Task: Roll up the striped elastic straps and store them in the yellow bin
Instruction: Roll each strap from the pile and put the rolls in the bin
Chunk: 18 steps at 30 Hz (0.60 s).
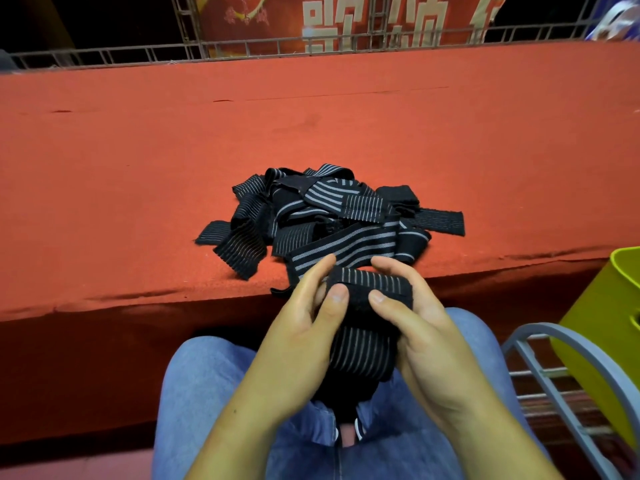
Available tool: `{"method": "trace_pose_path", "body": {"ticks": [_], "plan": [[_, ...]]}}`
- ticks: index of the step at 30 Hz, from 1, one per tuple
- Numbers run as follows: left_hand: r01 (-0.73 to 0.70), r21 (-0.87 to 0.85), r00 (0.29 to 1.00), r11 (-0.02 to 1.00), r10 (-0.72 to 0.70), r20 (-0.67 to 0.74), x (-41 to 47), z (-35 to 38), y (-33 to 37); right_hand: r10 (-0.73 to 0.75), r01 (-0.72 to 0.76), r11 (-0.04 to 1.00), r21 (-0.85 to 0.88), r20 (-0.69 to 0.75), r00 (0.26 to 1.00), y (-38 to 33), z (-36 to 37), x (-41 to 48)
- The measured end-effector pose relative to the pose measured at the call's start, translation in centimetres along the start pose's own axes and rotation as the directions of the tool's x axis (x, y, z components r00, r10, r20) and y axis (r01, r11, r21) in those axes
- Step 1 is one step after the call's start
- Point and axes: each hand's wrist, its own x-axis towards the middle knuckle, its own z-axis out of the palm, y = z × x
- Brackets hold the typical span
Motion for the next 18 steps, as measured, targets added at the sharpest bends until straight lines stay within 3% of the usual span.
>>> {"method": "trace_pose_path", "body": {"ticks": [5,11,18], "plan": [[0.054,0.046,0.998,0.997,-0.055,0.011,-0.35,0.29,-0.21,-0.056,0.056,0.995,-0.085,0.005,0.998,0.48,0.38,-0.02],[0.04,0.105,0.999,0.994,-0.042,0.018,-0.39,0.25,0.06,-0.14,0.133,0.968,-0.211,-0.014,0.99,0.31,0.68,-0.26],[-0.014,0.057,1.0,0.998,0.015,-0.013,0.0,-0.38,-0.1,-0.171,0.157,0.951,-0.268,-0.032,0.985,0.27,-0.06,-0.09]]}}
